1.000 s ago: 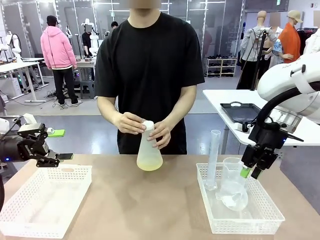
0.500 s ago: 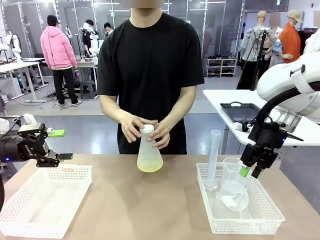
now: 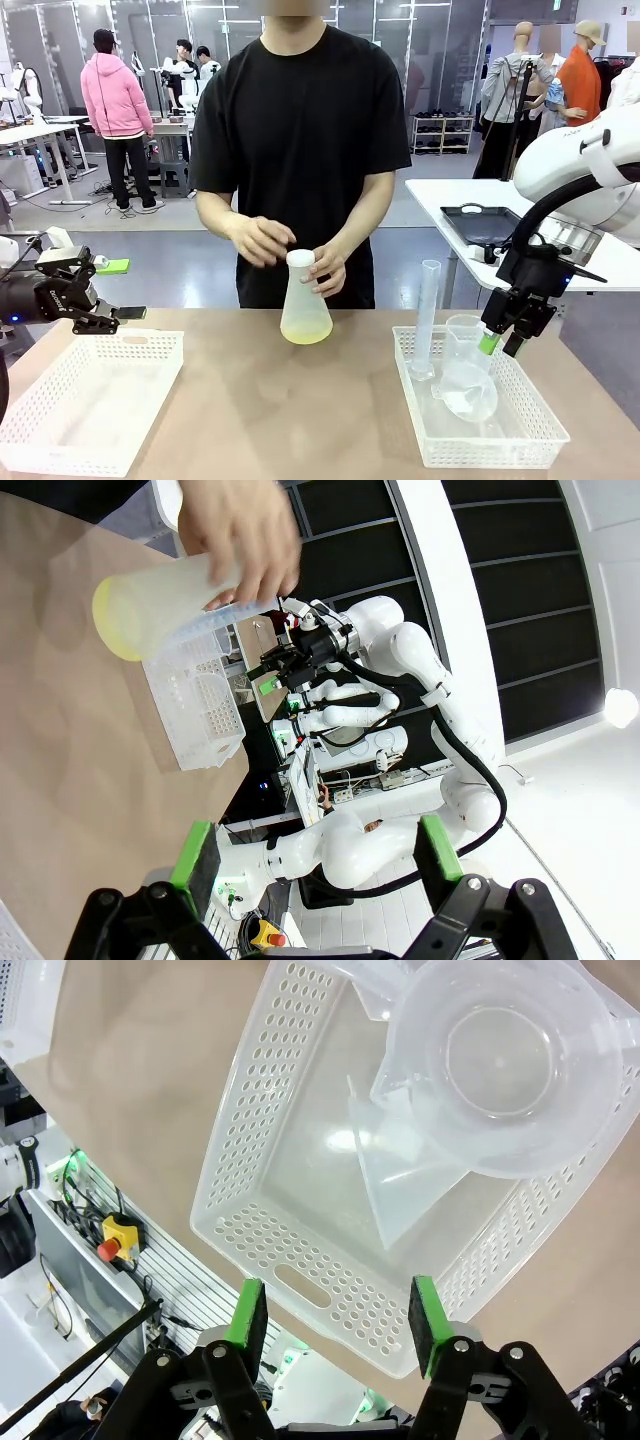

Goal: Prepare the solutions needed for the experiment.
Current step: When the human places the Big flask in the center of the table, pick up the Big flask and place it in the left Organizing basket.

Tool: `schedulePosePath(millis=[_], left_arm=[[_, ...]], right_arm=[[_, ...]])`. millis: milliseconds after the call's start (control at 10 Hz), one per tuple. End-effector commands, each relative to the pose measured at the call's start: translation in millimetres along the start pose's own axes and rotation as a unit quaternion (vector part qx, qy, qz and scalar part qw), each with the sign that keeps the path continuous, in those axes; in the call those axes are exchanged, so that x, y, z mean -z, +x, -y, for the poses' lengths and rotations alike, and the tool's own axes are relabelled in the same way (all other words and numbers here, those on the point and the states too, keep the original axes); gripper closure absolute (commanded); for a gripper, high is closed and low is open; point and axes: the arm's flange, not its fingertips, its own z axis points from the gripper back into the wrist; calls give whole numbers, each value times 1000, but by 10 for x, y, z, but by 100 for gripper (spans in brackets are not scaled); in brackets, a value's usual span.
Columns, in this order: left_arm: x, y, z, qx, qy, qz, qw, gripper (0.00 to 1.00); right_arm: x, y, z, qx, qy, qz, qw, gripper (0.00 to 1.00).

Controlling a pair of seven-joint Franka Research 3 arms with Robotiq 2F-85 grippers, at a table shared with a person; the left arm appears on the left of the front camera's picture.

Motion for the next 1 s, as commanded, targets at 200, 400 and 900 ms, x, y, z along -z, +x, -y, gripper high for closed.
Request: schedulePosePath(millis=[200,400,900], left_arm=[[-4,-3,24,-1,-6,-4,1000,0],[-4,-3,24,-1,-6,-4,1000,0],[-4,-3,24,-1,-6,-4,1000,0]], right_arm=[[1,-10,7,-4,3,-1,1000,28],[0,0,0,0,0,0,1000,33],[-244,-675,-396,42,145,157,976,28]])
